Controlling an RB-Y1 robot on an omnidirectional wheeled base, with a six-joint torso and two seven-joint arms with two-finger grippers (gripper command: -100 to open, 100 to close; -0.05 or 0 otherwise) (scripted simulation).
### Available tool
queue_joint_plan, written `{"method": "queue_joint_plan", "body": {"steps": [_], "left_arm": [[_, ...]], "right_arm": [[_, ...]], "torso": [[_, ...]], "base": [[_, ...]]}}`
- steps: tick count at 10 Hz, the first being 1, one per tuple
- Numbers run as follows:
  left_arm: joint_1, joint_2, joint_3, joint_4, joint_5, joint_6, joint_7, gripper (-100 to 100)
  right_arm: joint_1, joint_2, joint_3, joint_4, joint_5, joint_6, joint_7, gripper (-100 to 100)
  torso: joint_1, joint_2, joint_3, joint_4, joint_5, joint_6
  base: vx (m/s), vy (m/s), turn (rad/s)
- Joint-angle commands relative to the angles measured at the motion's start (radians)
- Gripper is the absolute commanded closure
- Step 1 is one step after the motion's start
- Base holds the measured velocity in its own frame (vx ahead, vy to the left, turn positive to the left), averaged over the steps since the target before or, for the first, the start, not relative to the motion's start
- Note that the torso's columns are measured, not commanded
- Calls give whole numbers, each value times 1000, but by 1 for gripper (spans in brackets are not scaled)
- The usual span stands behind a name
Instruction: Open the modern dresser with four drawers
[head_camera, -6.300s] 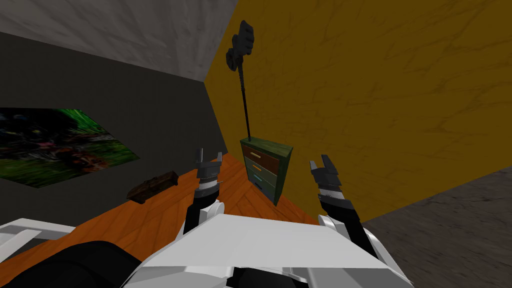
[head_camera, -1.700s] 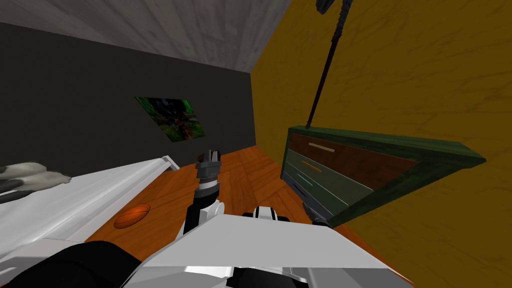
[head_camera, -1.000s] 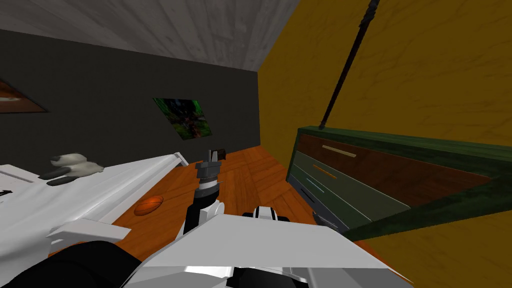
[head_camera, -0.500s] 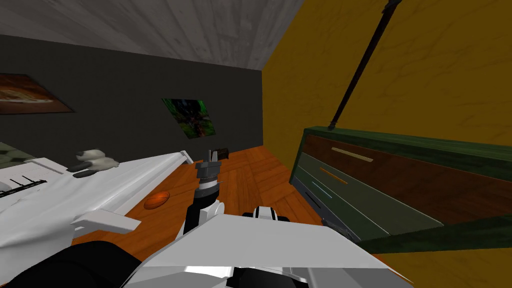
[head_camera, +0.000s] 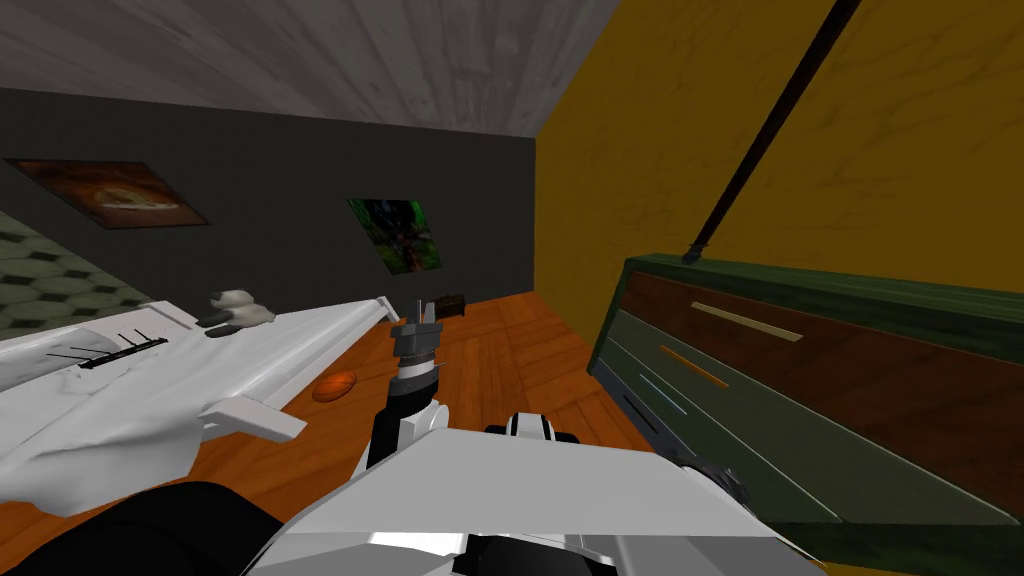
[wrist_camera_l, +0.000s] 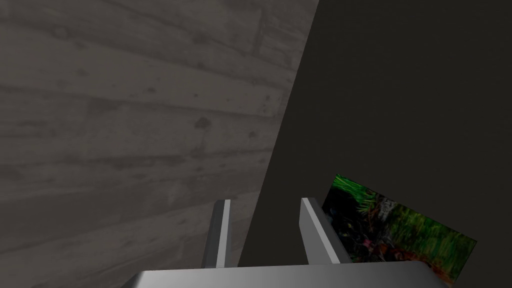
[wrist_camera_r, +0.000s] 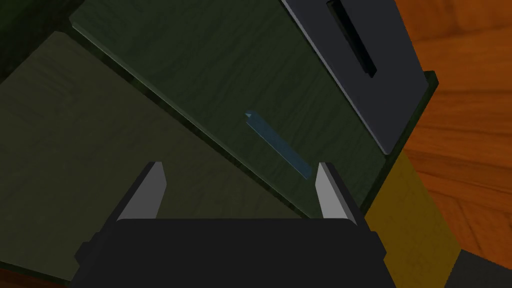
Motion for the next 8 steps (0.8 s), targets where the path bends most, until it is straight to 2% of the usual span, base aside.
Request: {"method": "queue_joint_plan", "body": {"steps": [1,2,3,4,5,7,8], "left_arm": [[0,0,0,0,0,0,0,0],[0,0,0,0,0,0,0,0],[0,0,0,0,0,0,0,0],[0,0,0,0,0,0,0,0],[0,0,0,0,0,0,0,0],[0,0,0,0,0,0,0,0],[0,0,0,0,0,0,0,0]], "right_arm": [[-41,-35,9,89,66,63,17,-100],[-41,-35,9,99,66,72,17,-100],[-59,-52,12,123,88,104,33,-100],[-59,-52,12,135,88,104,33,-100],[-75,-69,15,169,108,135,47,-100],[-75,-69,15,169,108,135,47,-100],[-91,-86,18,200,128,163,61,-100]], "torso": [[0,0,0,0,0,-1],[0,-1,0,0,0,-1],[0,-1,0,0,0,0],[0,-1,0,0,0,-1],[0,0,0,0,0,0],[1,0,0,0,0,0],[1,0,0,0,0,0]], "base": [[42,-2,202],[36,-10,77],[37,-7,124],[29,-9,60],[30,-8,115],[16,-6,27],[13,-1,98]]}}
